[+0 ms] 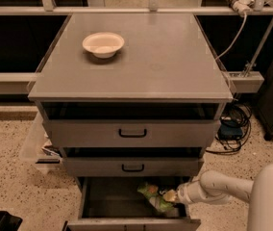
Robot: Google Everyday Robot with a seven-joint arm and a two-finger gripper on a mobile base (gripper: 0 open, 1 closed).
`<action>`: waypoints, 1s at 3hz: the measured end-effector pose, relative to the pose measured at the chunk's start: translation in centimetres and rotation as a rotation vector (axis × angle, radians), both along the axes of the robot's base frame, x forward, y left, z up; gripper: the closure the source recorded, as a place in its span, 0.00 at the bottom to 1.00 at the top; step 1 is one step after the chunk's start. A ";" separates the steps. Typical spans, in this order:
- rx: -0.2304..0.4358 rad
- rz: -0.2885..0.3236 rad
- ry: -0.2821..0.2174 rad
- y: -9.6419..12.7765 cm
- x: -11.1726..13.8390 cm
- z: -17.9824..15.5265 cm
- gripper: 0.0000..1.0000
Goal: Place green rice chip bag into bottom drawer
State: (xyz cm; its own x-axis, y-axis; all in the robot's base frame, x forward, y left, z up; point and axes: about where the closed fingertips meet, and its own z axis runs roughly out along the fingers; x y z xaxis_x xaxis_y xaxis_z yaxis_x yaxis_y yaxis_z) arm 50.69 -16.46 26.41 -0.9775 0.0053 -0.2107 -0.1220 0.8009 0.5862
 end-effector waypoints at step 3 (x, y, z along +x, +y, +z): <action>-0.023 -0.094 0.102 -0.5 -2.2 -4.2 0.59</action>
Offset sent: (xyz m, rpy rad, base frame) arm -0.0298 -0.0095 -0.0632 -0.0441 0.1594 -0.1400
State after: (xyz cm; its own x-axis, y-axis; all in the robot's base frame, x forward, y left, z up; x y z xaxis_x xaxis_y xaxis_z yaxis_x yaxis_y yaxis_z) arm 48.52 -16.96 22.21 -0.9893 0.0942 -0.1110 0.0136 0.8192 0.5733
